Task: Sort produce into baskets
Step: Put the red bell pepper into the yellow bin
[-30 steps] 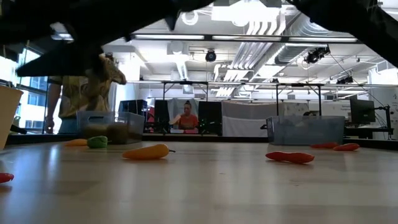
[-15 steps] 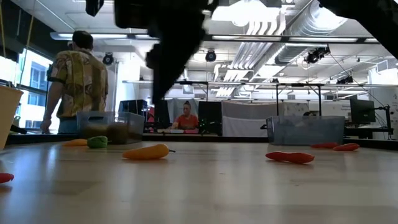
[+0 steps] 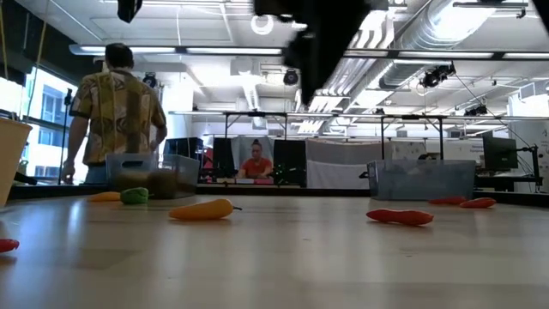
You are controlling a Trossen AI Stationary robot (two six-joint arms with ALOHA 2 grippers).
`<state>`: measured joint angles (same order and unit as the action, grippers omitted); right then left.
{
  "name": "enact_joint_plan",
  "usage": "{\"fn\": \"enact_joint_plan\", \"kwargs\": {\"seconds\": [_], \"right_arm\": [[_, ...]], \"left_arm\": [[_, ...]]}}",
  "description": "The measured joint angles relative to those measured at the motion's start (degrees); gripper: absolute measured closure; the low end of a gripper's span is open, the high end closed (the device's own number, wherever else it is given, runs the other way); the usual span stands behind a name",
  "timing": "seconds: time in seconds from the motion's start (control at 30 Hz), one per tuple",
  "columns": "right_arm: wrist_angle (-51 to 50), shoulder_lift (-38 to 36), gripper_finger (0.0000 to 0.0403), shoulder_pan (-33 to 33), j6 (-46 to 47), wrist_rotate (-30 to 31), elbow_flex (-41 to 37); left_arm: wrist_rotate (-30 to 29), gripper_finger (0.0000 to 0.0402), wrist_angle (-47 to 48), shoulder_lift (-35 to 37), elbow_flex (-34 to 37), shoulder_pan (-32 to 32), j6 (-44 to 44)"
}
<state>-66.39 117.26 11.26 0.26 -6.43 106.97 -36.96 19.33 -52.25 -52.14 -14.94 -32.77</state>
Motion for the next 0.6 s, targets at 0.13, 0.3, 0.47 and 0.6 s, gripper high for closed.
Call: {"fn": "enact_joint_plan", "kwargs": {"seconds": [0.13, 0.3, 0.47, 0.6], "right_arm": [[10.5, -15.8, 0.0210, 2.2, 17.9, -0.1, -21.6], [17.9, -31.1, 0.0210, 11.0, 43.8, -0.8, -36.9], [17.8, -34.9, 0.0210, 24.3, 61.4, 0.0, -43.2], [20.0, -31.5, 0.0210, 32.1, 66.2, 0.3, -43.9]], "left_arm": [[-1.0, 0.0401, 0.0, 0.0, 0.0, 0.0, 0.0], [-1.9, 0.0401, 0.0, 0.0, 0.0, 0.0, 0.0], [-2.4, 0.0401, 0.0, 0.0, 0.0, 0.0, 0.0], [-2.8, 0.0401, 0.1, 0.0, 0.0, 0.0, 0.0]]}}
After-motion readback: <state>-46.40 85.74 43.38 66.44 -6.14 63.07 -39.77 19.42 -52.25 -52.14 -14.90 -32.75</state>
